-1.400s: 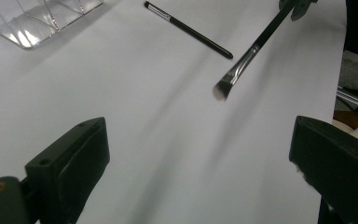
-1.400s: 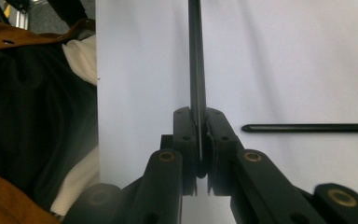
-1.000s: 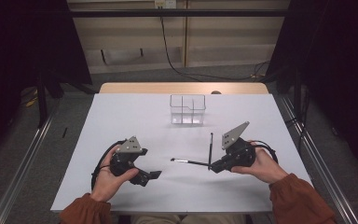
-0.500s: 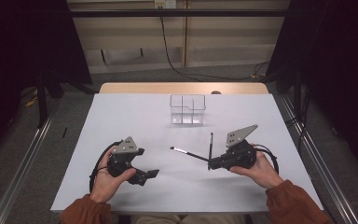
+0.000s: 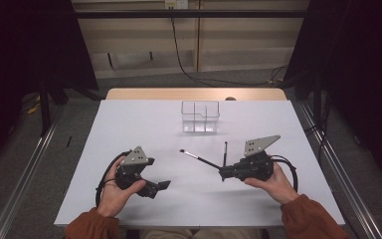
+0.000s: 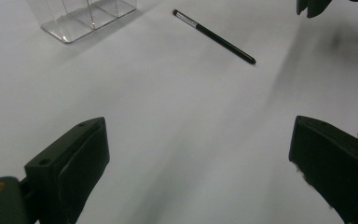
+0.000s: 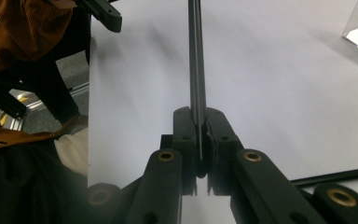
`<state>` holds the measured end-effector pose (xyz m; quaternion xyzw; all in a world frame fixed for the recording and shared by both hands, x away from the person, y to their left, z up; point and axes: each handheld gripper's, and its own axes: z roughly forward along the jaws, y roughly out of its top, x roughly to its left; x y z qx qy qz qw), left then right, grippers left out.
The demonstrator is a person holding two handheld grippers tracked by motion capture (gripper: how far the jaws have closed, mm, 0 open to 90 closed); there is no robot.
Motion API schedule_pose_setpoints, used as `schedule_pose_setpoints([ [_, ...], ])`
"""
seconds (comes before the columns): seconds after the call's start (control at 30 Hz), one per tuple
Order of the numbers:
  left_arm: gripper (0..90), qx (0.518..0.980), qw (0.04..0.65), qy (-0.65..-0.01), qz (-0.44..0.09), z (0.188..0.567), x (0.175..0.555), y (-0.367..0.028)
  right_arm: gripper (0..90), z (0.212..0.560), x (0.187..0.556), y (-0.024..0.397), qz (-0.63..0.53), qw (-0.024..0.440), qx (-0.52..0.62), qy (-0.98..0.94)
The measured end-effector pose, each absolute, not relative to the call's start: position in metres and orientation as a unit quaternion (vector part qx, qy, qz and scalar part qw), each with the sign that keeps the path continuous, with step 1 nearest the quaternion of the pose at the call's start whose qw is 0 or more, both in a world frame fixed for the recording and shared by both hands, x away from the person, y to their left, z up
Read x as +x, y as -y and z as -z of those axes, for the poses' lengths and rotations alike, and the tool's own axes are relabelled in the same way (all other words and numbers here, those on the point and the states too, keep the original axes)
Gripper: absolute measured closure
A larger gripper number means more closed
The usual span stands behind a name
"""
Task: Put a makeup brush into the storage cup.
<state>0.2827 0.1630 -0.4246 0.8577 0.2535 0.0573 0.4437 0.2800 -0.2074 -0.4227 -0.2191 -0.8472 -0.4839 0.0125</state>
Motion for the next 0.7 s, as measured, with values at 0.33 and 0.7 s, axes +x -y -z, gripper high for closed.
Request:
schedule_pose_setpoints([
  [0.33, 4.7, 0.850, 0.456, -0.256, -0.066, 0.4235, 0.2807, -0.1631, 84.1, 0.4261, 0.2775, 0.2079, 0.516, -0.004, -0.221, 0.828],
  [0.7, 4.4, 0.835, 0.484, -0.252, -0.077, 0.4212, 0.2788, -0.1543, 84.1, 0.4259, 0.2773, 0.2053, 0.528, -0.017, -0.216, 0.821],
])
